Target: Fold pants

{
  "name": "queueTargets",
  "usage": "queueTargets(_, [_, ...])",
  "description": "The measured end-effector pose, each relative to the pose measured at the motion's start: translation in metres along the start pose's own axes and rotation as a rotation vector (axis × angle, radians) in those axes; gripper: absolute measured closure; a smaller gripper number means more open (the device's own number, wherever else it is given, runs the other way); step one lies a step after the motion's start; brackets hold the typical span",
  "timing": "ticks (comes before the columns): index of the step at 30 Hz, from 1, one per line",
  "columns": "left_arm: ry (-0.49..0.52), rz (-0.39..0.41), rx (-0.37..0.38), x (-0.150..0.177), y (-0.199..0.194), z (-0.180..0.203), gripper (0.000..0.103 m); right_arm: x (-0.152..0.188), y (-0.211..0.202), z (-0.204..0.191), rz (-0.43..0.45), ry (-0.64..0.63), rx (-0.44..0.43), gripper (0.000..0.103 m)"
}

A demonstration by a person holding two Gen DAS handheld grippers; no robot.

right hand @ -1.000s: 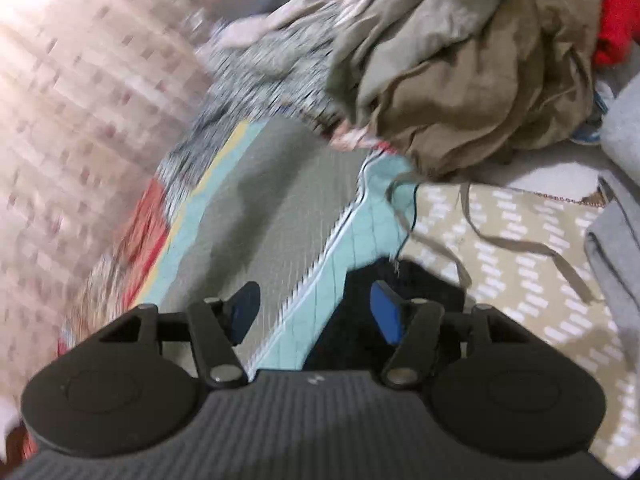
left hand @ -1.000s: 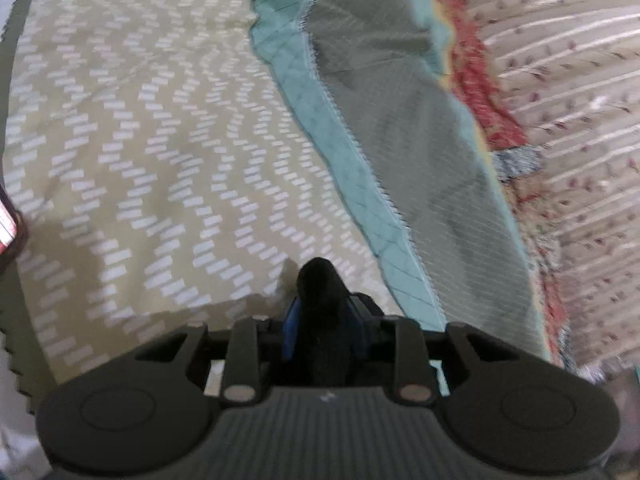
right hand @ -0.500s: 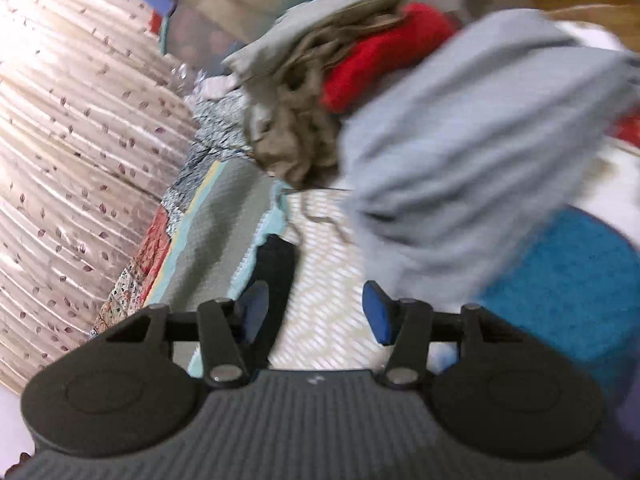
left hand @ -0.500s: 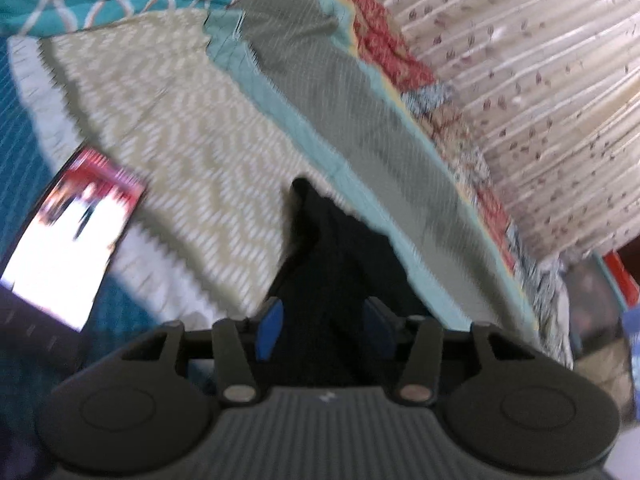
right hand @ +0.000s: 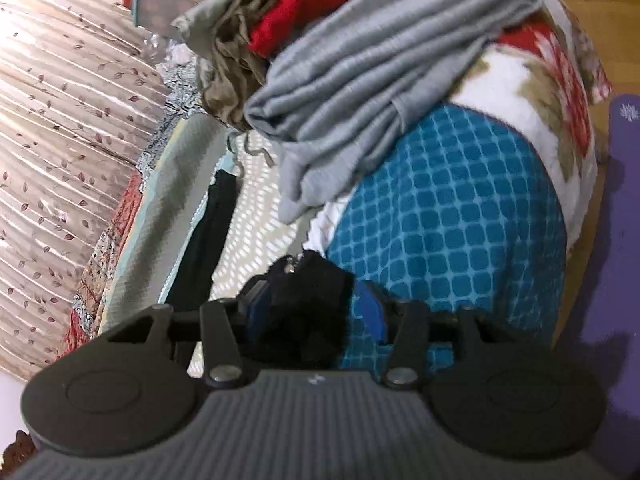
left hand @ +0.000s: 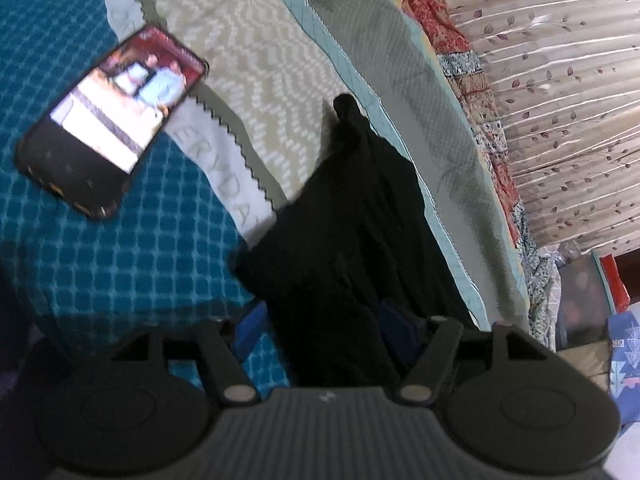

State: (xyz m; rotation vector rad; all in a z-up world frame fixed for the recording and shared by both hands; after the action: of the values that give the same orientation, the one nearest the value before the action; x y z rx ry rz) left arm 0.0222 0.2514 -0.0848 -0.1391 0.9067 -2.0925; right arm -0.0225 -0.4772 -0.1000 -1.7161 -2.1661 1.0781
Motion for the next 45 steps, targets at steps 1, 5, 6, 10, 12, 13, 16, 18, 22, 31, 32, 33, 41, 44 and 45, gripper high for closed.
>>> queueTargets(1, [-0.002,-0.006,0.003,0.001,0.003,0.001,0.036,0.001,0.004,0.003,-0.01,0.02,-0.002,0.053])
queueTargets(5, [-0.015,-0.029,0.005,0.003,0.019,0.004,0.041,0.003,0.017,0.003,-0.053,0.064,-0.028,0.086])
queueTargets(6, [-0.025,-0.038,0.011,0.004,0.024,0.004,0.042,0.003,0.017,0.002,-0.06,0.065,-0.035,0.087])
queueTargets(10, [-0.038,-0.054,0.004,0.005,0.034,0.004,0.088,-0.008,-0.003,-0.023,0.029,0.016,-0.053,0.091])
queueTargets(12, [-0.028,-0.041,0.005,0.004,0.031,0.004,0.091,-0.024,-0.02,-0.046,0.096,0.001,-0.116,0.092])
queueTargets(13, [-0.024,-0.036,0.008,0.003,0.029,0.005,0.092,-0.035,-0.029,-0.06,0.134,-0.01,-0.145,0.092])
queueTargets(16, [-0.04,-0.03,0.028,0.001,0.023,0.004,0.092,-0.066,-0.055,-0.098,0.221,-0.027,-0.258,0.092])
queueTargets(18, [-0.044,-0.029,0.027,0.003,0.022,0.003,0.092,-0.083,-0.071,-0.114,0.259,-0.028,-0.334,0.092])
queueTargets(22, [-0.055,-0.023,0.049,0.004,0.015,-0.001,0.092,-0.098,-0.103,-0.116,0.343,-0.041,-0.421,0.092])
queueTargets(31, [-0.08,-0.062,0.008,0.02,0.022,-0.017,0.092,-0.061,-0.056,0.043,0.197,0.113,0.008,0.09])
queueTargets(32, [-0.079,-0.06,0.004,0.021,0.022,-0.018,0.092,-0.055,-0.054,0.061,0.185,0.168,0.032,0.087])
queueTargets(33, [-0.075,-0.058,0.001,0.021,0.021,-0.017,0.092,-0.051,-0.055,0.076,0.191,0.23,0.022,0.086])
queueTargets(41, [-0.054,-0.041,0.006,0.021,0.017,-0.013,0.091,-0.069,-0.096,0.066,0.31,0.213,-0.025,0.086])
queueTargets(44, [-0.075,-0.047,-0.019,0.023,0.016,-0.016,0.063,-0.063,-0.095,0.043,0.282,0.118,-0.053,0.085])
queueTargets(45, [-0.084,-0.044,-0.025,0.023,0.015,-0.018,0.058,-0.059,-0.093,0.033,0.265,0.087,-0.061,0.084])
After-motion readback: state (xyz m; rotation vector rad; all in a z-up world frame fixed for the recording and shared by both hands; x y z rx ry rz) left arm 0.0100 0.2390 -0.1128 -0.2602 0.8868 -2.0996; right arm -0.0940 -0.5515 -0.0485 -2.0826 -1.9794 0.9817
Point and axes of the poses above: each gripper's, at about its wrist camera, not at the fingertips, and y roughly the way its jaws point, z to its right, x to its underside, the point moved 7 cm from there along y, roughly the way its jaws point, and after that the axes turned 6 degrees about -z, right-handed, at the moved point
